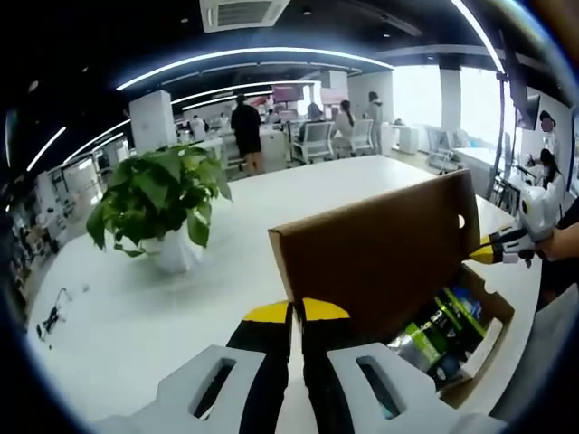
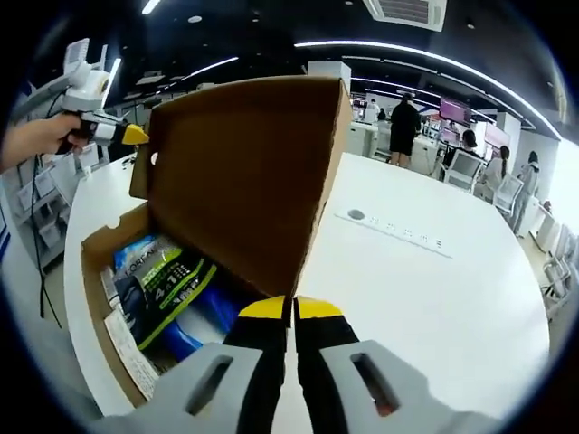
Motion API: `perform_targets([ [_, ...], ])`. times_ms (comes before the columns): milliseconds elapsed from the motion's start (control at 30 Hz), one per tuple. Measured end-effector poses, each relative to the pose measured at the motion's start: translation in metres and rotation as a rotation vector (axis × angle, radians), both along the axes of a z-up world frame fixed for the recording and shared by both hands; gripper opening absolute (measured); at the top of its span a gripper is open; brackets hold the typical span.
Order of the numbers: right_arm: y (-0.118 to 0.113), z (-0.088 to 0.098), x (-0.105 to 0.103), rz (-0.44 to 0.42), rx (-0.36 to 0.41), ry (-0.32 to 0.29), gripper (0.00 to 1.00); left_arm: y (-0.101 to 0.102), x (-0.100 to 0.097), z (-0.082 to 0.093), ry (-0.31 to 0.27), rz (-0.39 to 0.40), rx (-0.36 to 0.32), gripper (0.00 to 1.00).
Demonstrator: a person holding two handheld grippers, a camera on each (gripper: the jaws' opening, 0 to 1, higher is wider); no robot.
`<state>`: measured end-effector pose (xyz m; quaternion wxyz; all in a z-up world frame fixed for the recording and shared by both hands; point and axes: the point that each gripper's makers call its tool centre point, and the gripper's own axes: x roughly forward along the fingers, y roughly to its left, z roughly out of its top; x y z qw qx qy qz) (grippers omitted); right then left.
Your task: Operate the shoe box by opening the lid, removing the specified soft item, and placing it in the target area until the item is outside and the box remains undamaged.
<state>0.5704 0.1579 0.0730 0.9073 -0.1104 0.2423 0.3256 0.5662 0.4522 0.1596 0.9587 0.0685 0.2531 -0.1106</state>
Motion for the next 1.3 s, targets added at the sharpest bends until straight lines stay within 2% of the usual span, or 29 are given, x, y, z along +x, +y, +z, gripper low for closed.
perform_targets([
  [100, 0.0, 0.0, 0.0, 0.002, -0.002, 0.003, 0.0, 0.0, 0.002, -0.003, -0.005, -0.013, 0.032, 0.01],
  [267, 0.0, 0.001, 0.002, 0.014, -0.015, -0.005, 0.0, 0.004, 0.002, -0.02, 0.024, -0.017, 0.057, 0.02],
  [700, 0.001, 0.002, 0.004, 0.044, -0.059, -0.011, 0.0, 0.001, -0.019, -0.064, 0.112, 0.013, 0.01, 0.0],
  [967, 0.002, 0.001, 0.007, 0.062, -0.081, -0.014, 0.01, 0.0, -0.02, -0.068, 0.111, 0.043, -0.032, 0.0],
  [1300, 0.002, 0.0, 0.011, 0.068, -0.087, 0.001, 0.01, 0.0, -0.018, -0.068, 0.142, 0.062, -0.065, 0.0],
])
